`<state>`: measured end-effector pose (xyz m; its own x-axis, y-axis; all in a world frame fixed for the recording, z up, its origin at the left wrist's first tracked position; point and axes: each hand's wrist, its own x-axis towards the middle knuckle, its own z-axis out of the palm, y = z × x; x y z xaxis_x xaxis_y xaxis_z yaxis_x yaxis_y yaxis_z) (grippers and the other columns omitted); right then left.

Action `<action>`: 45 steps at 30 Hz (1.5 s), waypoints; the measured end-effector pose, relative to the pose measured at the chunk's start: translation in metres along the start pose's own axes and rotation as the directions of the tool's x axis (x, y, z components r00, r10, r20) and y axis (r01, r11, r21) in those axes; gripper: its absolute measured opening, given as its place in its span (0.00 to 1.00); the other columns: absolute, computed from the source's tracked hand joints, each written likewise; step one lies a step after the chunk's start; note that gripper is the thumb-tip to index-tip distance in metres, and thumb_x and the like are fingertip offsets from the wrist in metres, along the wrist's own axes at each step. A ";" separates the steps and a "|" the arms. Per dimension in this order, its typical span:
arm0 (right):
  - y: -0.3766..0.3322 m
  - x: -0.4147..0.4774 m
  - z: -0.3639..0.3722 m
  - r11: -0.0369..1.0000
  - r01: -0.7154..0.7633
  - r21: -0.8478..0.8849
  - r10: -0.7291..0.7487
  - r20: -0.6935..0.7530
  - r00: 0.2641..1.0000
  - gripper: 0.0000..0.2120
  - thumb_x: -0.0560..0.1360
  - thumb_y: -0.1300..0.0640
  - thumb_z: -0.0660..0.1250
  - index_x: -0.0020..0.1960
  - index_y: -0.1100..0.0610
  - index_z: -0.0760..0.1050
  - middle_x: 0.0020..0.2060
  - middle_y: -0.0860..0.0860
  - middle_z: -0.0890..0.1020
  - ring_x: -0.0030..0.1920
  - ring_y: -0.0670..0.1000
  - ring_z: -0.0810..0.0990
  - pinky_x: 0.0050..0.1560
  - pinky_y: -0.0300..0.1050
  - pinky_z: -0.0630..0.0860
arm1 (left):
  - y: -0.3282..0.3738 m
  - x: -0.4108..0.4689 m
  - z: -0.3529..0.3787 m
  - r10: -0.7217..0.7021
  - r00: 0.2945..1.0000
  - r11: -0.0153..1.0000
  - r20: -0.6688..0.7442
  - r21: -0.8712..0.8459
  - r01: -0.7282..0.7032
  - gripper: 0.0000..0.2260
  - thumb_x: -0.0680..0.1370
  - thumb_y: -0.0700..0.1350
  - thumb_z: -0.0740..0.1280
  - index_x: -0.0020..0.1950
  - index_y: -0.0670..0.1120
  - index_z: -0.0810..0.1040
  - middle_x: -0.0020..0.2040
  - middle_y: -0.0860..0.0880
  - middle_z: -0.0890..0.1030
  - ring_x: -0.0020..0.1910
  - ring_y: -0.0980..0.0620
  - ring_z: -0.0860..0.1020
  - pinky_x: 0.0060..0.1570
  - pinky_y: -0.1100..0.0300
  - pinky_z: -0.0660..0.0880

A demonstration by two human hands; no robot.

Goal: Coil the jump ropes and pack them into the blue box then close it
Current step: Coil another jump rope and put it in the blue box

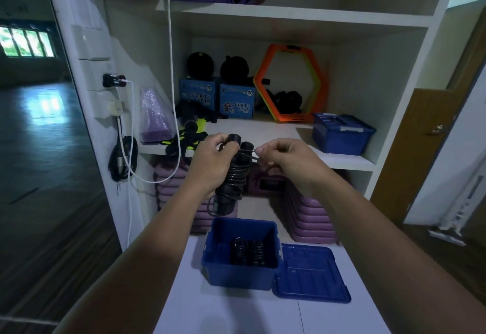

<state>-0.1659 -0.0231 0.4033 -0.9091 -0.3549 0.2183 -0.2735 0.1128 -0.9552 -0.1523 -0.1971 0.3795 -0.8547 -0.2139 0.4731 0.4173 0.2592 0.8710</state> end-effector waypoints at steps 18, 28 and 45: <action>0.007 0.006 0.003 0.993 0.020 -0.113 -0.004 0.137 0.991 0.08 0.79 0.64 0.64 0.44 0.60 0.80 0.28 0.45 0.80 0.28 0.40 0.73 0.36 0.38 0.68 | -0.013 -0.014 -0.005 0.308 0.949 0.949 0.069 0.043 -0.311 0.10 0.72 0.51 0.63 0.46 0.47 0.79 0.51 0.49 0.78 0.50 0.56 0.77 0.52 0.68 0.71; 0.028 0.001 0.022 0.954 0.232 -0.190 -0.258 -0.121 0.959 0.07 0.79 0.64 0.64 0.49 0.57 0.80 0.47 0.53 0.81 0.40 0.46 0.79 0.43 0.38 0.73 | -0.002 -0.013 0.012 0.080 0.989 0.996 -0.123 -0.034 -0.085 0.12 0.80 0.42 0.65 0.36 0.48 0.77 0.34 0.53 0.76 0.30 0.63 0.73 0.33 0.70 0.69; 0.038 -0.008 0.014 0.923 0.277 -0.268 -0.315 -0.108 0.943 0.08 0.78 0.50 0.67 0.47 0.55 0.80 0.41 0.54 0.82 0.40 0.55 0.81 0.44 0.55 0.79 | -0.010 -0.021 0.019 -0.119 0.993 0.974 -0.002 -0.196 0.116 0.17 0.80 0.53 0.67 0.37 0.44 0.77 0.30 0.50 0.78 0.32 0.51 0.77 0.37 0.53 0.76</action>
<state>-0.1643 -0.0289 0.3619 -0.8051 -0.2704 0.5279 -0.5887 0.2549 -0.7671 -0.1441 -0.1767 0.3586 -0.8974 -0.2453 0.3667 0.3679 0.0429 0.9289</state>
